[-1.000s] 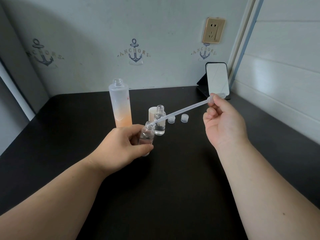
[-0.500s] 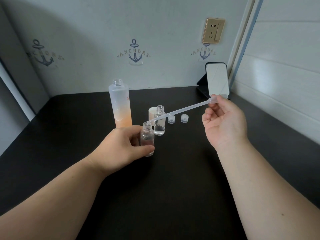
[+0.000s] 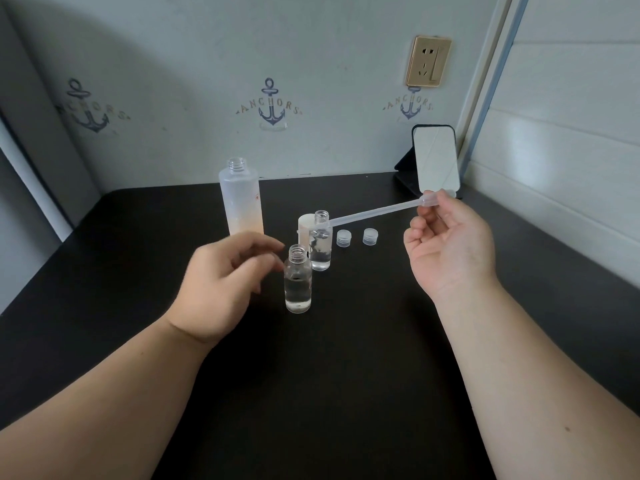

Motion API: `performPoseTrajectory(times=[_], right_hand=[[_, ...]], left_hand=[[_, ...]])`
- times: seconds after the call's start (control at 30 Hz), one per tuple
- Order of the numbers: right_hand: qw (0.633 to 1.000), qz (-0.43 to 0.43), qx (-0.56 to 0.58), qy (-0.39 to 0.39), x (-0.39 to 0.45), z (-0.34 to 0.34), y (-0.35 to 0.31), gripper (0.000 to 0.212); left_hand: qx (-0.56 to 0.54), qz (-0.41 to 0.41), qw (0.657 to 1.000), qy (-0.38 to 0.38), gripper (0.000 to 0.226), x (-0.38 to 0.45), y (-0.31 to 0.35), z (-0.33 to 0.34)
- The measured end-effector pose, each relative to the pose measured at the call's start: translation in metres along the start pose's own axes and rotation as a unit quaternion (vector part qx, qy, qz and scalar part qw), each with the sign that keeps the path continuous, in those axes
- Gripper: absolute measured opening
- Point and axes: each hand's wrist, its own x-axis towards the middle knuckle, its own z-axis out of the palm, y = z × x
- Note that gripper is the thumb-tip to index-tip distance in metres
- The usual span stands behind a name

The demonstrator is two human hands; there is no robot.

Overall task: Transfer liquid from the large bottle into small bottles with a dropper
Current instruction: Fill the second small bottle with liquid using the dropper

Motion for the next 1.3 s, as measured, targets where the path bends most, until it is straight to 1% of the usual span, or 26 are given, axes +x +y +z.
performPoseTrajectory(times=[0.07, 0.13, 0.2, 0.23, 0.3, 0.37, 0.4, 0.43, 0.5, 0.53, 0.57, 0.8, 0.93, 1.13, 1.3], right_hand=[[1.000, 0.001, 0.000, -0.002, 0.000, 0.000, -0.001, 0.011], [1.000, 0.001, -0.002, -0.003, 0.000, 0.000, -0.001, 0.010], [1.000, 0.001, -0.006, -0.006, 0.000, 0.000, 0.000, 0.010], [1.000, 0.002, -0.008, -0.008, 0.000, 0.000, 0.000, 0.010], [1.000, 0.005, -0.009, -0.008, 0.000, 0.000, 0.000, 0.012], [1.000, 0.007, -0.012, -0.011, 0.001, -0.001, 0.000, 0.013], [1.000, 0.008, -0.015, -0.013, 0.001, -0.001, 0.000, 0.013], [1.000, 0.009, -0.019, -0.014, 0.002, -0.001, 0.000, 0.014], [1.000, 0.010, -0.023, -0.016, 0.002, -0.001, 0.001, 0.014], [0.999, 0.010, -0.024, -0.019, 0.002, -0.001, 0.001, 0.014], [0.999, 0.010, -0.025, -0.022, 0.002, -0.001, 0.001, 0.013], [0.999, 0.008, -0.006, -0.043, 0.001, -0.001, 0.000, 0.016], [0.998, -0.001, 0.021, -0.053, 0.001, -0.001, -0.001, 0.017], [0.998, -0.008, 0.021, -0.057, 0.001, -0.002, -0.001, 0.019], [0.998, -0.016, 0.013, -0.053, 0.001, -0.002, -0.001, 0.018]], left_hand=[[0.026, 0.003, 0.995, 0.100, 0.017, 0.002, -0.001, -0.002], [0.045, -0.004, 0.983, 0.178, 0.015, 0.005, -0.002, -0.004], [0.053, -0.019, 0.974, 0.221, 0.019, 0.008, -0.004, -0.005], [0.051, -0.030, 0.972, 0.229, 0.026, 0.010, -0.005, -0.006], [0.040, -0.058, 0.975, 0.211, 0.045, 0.015, -0.010, -0.006], [0.049, -0.084, 0.981, 0.169, 0.063, 0.019, -0.015, -0.004], [0.062, -0.092, 0.983, 0.149, 0.067, 0.021, -0.018, -0.003], [0.080, -0.097, 0.983, 0.134, 0.064, 0.022, -0.020, -0.002], [0.127, -0.091, 0.981, 0.119, 0.037, 0.023, -0.023, 0.000], [0.141, -0.087, 0.979, 0.117, 0.027, 0.023, -0.023, 0.000], [0.145, -0.083, 0.979, 0.115, 0.023, 0.023, -0.022, -0.001], [0.107, -0.048, 0.988, 0.103, 0.029, 0.019, -0.017, -0.002], [0.125, -0.039, 0.987, 0.097, 0.035, 0.017, -0.017, -0.001], [0.146, -0.022, 0.985, 0.093, 0.043, 0.017, -0.013, -0.001], [0.154, -0.025, 0.983, 0.096, 0.047, 0.018, -0.012, -0.001]])
